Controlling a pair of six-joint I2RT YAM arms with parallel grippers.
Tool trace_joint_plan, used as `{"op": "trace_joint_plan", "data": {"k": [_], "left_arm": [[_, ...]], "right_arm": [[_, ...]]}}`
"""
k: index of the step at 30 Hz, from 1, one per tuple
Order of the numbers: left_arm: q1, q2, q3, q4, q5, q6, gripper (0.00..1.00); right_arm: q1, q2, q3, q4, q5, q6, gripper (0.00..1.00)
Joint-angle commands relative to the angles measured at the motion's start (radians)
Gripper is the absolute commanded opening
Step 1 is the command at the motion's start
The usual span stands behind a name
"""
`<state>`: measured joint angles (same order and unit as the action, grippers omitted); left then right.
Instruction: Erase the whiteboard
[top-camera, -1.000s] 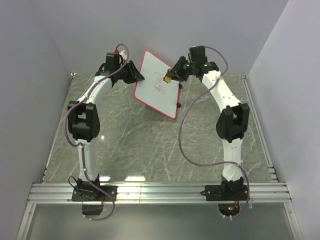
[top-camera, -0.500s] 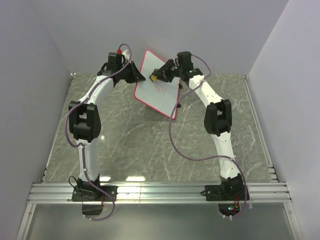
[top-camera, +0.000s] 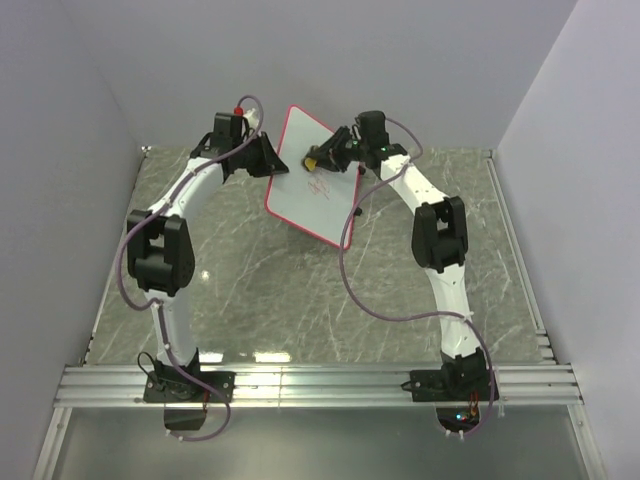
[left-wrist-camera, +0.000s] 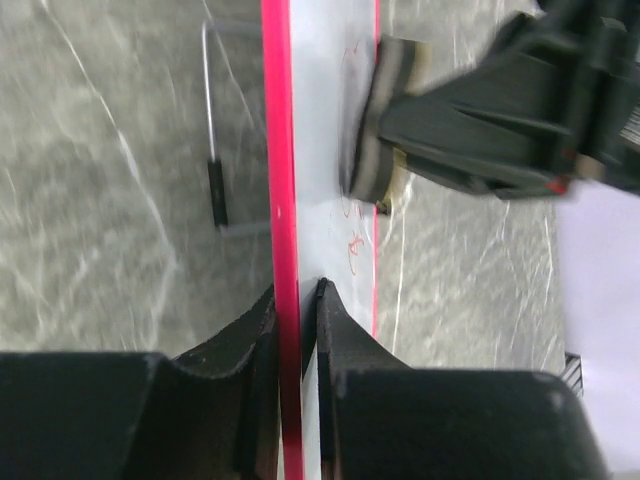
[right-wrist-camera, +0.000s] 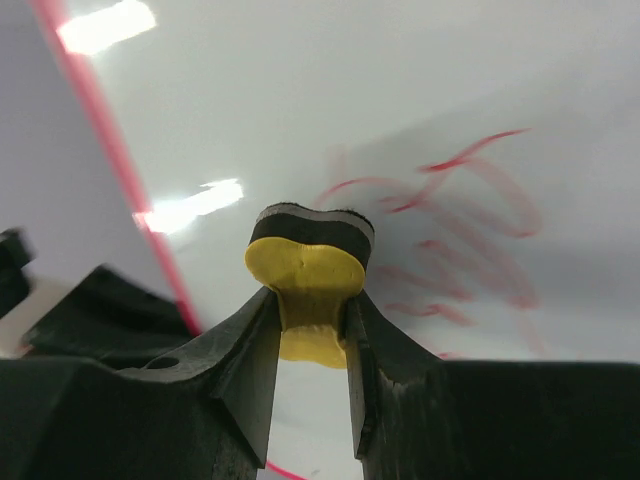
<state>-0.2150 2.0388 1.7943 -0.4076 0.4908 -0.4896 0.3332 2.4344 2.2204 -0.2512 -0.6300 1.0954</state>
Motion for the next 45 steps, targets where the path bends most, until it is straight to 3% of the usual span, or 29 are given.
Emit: {"op": "trace_joint_plan", "data": {"k": [1, 7, 14, 19, 26, 32, 38, 45], "left_arm": [[-0.116, -0.011, -0.142, -0.238, 0.012, 0.141, 0.0], [-0.141, -0.031, -0.147, -0.238, 0.043, 0.128, 0.0], [-0.149, 0.096, 0.002, -0.313, 0.009, 0.137, 0.0], [-0.159, 0.129, 0.053, -0.352, -0.008, 0.141, 0.0], [-0.161, 0.118, 0.068, -0.369, -0.031, 0.154, 0.0], [-0.167, 0.118, 0.066, -0.373, -0.035, 0.155, 0.0], [-0.167, 0.118, 0.079, -0.375, -0.041, 0.155, 0.0], [-0.167, 0.109, 0.08, -0.378, -0.057, 0.16, 0.0]], "right_arm": [[-0.02, -0.127, -0.059, -0.029, -0.037, -0.074, 0.0], [-0.048, -0.163, -0.113, -0.042, -0.071, -0.088, 0.0], [-0.049, -0.091, 0.018, -0.009, -0.071, -0.029, 0.0], [-0.036, -0.028, 0.111, -0.118, 0.013, -0.052, 0.0], [-0.034, 0.0, 0.058, -0.281, 0.127, -0.147, 0.0], [-0.036, 0.061, 0.136, -0.417, 0.162, -0.209, 0.0], [-0.048, 0.048, 0.018, -0.464, 0.177, -0.258, 0.0], [-0.08, -0.052, -0.324, -0.413, 0.109, -0.31, 0.0]]}}
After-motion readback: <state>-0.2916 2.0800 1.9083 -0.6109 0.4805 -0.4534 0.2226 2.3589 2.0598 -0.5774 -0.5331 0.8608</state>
